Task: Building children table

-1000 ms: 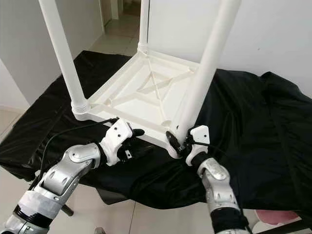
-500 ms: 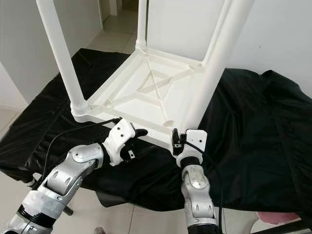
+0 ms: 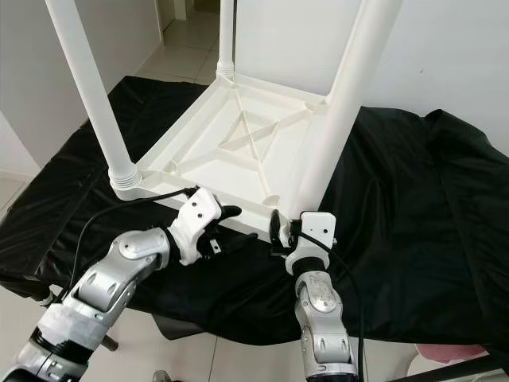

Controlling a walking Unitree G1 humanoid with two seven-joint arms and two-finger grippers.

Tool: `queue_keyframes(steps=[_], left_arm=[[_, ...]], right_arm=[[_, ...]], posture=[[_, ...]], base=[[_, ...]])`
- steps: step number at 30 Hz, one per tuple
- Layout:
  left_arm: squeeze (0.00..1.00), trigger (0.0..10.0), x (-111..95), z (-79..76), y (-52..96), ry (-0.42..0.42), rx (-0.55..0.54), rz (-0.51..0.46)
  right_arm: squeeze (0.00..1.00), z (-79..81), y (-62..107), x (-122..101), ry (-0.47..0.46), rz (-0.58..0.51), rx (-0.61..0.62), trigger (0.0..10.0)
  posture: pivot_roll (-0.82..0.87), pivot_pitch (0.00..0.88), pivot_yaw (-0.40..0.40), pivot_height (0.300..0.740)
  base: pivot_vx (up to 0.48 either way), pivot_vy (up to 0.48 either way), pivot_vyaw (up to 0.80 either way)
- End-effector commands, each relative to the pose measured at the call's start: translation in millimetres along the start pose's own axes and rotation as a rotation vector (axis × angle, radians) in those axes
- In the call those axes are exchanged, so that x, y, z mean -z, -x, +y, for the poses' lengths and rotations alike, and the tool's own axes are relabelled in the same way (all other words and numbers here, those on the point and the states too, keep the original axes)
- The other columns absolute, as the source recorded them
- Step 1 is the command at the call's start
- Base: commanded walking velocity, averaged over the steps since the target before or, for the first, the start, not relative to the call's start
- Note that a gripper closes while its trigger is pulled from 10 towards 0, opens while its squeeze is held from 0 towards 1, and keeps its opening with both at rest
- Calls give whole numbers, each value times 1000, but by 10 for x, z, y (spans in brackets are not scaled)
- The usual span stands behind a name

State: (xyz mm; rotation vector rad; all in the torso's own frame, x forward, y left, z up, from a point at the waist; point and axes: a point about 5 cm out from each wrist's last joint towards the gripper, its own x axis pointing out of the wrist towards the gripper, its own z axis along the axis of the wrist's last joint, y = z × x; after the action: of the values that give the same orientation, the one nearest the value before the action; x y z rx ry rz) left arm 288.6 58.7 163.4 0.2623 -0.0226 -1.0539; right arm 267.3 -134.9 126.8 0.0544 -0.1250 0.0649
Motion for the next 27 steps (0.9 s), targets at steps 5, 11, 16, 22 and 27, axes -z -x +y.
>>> queue_keyframes(steps=[5, 11, 16, 22, 27], left_arm=[[0, 10000, 27, 65, 18, -9, 6, 2], [0, 10000, 52, 84, 30, -5, -6, 10], [0, 10000, 49, 90, 44, -2, 2, 10], [0, 10000, 8, 174, 141, -20, 7, 13], [0, 10000, -6, 192, 193, -12, 7, 16]], right_arm=[[863, -113, 44, -44, 26, -39, -65, 10000], [0, -151, 78, -40, -1, -30, -187, 10000], [0, -159, 77, -29, 14, -22, -209, 10000], [0, 222, -22, 74, -52, 4, -412, 10000], [0, 169, -62, 64, -40, 5, -452, 10000]], posture=[[-62, 44, -44, 740], [-69, 42, -28, 740], [-69, 43, -24, 740], [-49, 35, -29, 740], [-32, 27, -43, 740]], base=[[0, 0, 0], [0, 0, 0], [0, 0, 0], [0, 0, 0], [0, 0, 0]])
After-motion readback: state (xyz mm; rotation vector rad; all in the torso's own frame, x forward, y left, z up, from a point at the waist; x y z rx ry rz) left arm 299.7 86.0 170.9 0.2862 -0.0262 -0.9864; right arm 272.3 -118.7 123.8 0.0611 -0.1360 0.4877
